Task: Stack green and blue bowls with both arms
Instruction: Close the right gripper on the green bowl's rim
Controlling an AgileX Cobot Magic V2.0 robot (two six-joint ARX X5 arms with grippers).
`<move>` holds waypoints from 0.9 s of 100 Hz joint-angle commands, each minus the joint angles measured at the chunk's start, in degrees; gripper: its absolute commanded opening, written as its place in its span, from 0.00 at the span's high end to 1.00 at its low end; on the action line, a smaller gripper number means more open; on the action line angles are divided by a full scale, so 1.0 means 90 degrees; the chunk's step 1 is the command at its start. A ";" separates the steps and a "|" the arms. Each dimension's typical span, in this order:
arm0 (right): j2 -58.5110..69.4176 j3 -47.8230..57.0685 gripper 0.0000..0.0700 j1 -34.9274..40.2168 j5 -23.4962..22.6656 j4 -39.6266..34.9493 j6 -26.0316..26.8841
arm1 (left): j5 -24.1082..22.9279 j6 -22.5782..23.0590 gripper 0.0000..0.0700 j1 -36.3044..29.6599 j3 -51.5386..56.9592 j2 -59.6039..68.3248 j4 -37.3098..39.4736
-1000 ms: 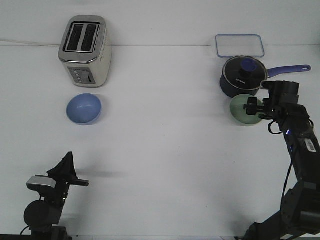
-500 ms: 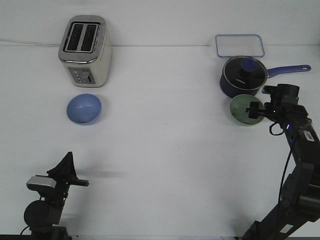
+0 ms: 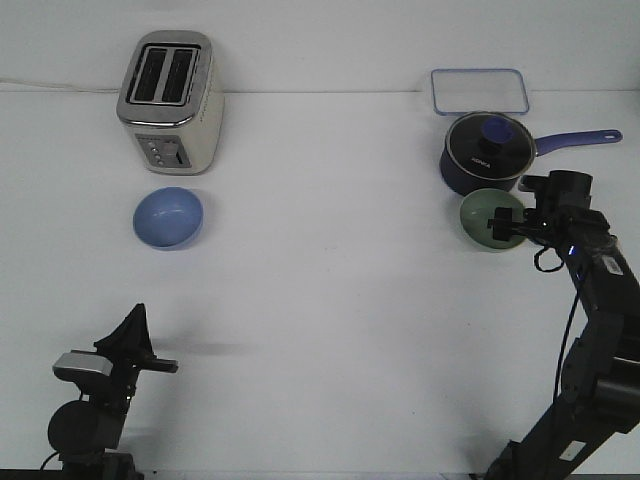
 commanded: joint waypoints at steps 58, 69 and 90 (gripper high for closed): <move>0.0138 0.0151 1.00 -0.0046 -0.0119 -0.0146 0.0090 | -0.0015 0.0012 0.99 0.0007 -0.0126 -0.0007 0.0066; 0.0012 0.0153 1.00 -0.0044 -0.0340 -0.0282 0.0112 | -0.0015 0.0012 0.99 0.0007 -0.0126 -0.0007 0.0066; -0.0566 0.0153 1.00 0.0017 -0.0644 -0.0444 0.0401 | -0.0015 0.0012 0.99 0.0007 -0.0126 -0.0007 0.0066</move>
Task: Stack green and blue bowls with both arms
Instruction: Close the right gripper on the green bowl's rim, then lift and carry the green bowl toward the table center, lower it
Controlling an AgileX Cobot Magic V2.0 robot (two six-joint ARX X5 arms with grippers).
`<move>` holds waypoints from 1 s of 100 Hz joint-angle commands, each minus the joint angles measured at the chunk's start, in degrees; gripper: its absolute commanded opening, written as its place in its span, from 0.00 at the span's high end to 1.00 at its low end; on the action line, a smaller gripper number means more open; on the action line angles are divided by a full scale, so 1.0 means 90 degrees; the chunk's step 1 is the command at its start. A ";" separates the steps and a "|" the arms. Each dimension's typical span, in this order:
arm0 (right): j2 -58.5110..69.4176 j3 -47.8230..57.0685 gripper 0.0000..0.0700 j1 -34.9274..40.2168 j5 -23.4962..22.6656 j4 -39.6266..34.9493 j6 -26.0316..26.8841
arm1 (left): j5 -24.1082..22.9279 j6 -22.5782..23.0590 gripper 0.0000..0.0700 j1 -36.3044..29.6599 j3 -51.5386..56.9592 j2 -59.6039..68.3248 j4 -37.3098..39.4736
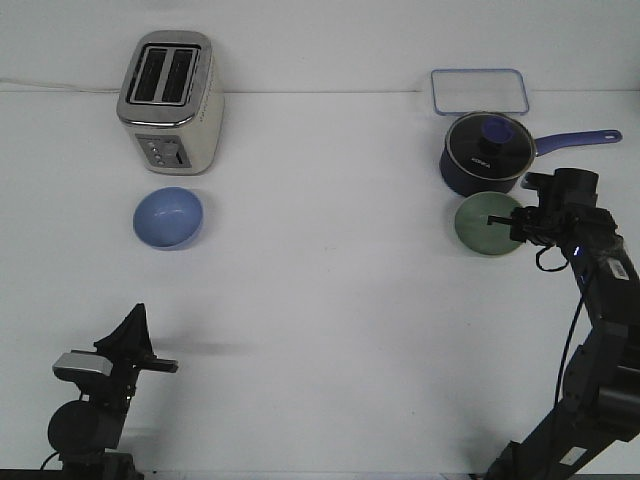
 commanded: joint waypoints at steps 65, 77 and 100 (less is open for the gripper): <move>-0.1489 -0.0034 1.00 0.1894 -0.1222 -0.0945 0.0481 | -0.0015 0.0012 0.99 0.0007 -0.0126 -0.0007 0.0066; -0.1447 -0.0131 1.00 0.2535 -0.1224 -0.0889 0.0559 | -0.0015 0.0012 0.99 0.0007 -0.0126 -0.0007 0.0066; -0.1205 -0.0187 1.00 0.3585 -0.1219 -0.0680 0.0712 | -0.0017 0.0012 0.99 0.0007 -0.0126 -0.0007 0.0066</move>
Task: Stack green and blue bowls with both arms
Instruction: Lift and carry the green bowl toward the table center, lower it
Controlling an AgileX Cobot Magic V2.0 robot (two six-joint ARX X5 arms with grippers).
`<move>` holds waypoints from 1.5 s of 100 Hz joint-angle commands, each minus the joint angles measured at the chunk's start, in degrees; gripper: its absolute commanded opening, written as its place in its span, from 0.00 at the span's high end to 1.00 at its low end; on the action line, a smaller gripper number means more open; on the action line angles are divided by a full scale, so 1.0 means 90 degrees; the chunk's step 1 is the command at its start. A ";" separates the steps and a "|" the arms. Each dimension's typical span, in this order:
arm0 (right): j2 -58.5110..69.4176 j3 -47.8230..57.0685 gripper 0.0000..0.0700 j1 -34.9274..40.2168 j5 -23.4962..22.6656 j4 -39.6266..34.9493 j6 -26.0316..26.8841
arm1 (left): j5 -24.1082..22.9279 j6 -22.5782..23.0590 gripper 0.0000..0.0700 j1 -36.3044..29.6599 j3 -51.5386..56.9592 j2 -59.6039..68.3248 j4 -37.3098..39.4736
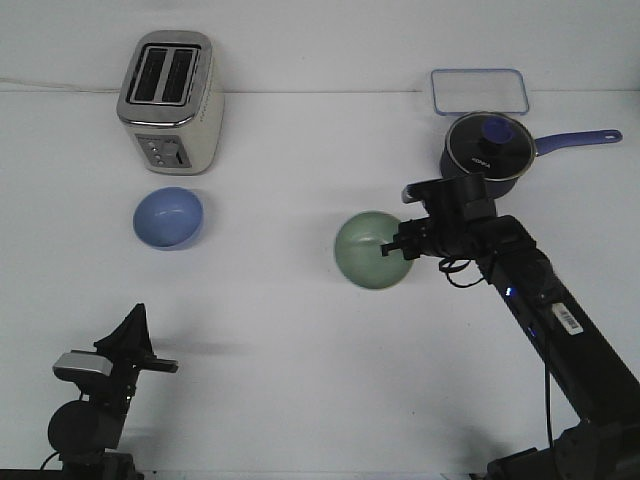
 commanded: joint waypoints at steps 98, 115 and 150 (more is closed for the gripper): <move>0.1518 0.0034 1.00 0.1727 -0.0005 0.0590 0.0427 | -0.0015 0.0015 0.99 0.0007 -0.0126 -0.0007 0.0066; 0.1559 -0.0078 1.00 0.1724 0.0017 0.0631 0.0401 | -0.0015 0.0012 0.99 0.0007 -0.0126 -0.0007 0.0066; 0.1600 -0.0510 1.00 0.1722 0.0029 0.0882 0.0406 | -0.0015 0.0015 0.99 0.0007 -0.0126 -0.0007 0.0066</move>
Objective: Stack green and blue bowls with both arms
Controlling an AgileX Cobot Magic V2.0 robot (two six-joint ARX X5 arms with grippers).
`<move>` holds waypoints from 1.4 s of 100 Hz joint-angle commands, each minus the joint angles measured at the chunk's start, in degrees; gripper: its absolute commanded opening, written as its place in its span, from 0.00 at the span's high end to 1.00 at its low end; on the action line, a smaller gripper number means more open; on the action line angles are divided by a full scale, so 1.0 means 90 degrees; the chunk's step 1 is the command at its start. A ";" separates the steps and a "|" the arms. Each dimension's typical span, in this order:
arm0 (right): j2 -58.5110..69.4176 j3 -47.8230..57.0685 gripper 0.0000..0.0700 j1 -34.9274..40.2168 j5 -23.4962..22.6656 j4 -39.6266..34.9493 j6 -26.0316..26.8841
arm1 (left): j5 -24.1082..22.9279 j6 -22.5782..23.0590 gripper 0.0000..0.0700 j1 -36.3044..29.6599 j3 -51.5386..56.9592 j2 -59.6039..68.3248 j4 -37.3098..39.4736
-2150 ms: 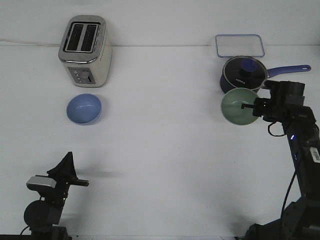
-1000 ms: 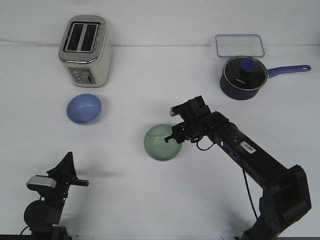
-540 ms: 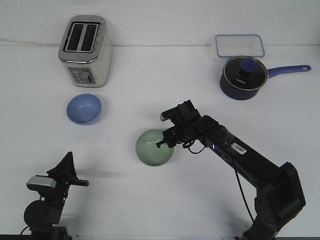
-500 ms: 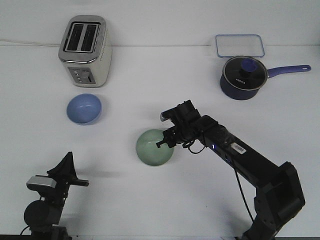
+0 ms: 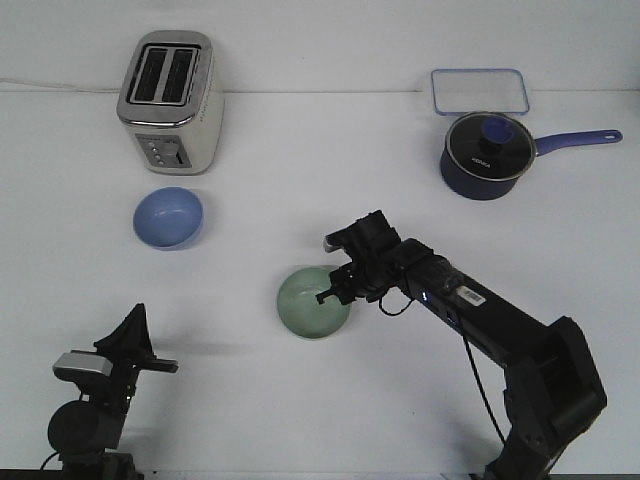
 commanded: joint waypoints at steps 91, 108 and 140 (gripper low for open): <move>-0.0197 0.0010 0.23 -0.0148 0.0017 0.0012 0.0304 | -0.0015 0.0015 0.99 0.0007 -0.0126 -0.0007 0.0066; -0.0833 0.0010 0.23 -0.0527 0.0039 -0.0189 0.0202 | -0.0012 0.0012 0.99 0.0007 -0.0126 -0.0007 0.0066; -0.2531 0.0010 0.23 -0.1717 0.1294 -0.0653 -0.0296 | -0.0015 0.0012 0.99 0.0007 -0.0126 -0.0007 0.0066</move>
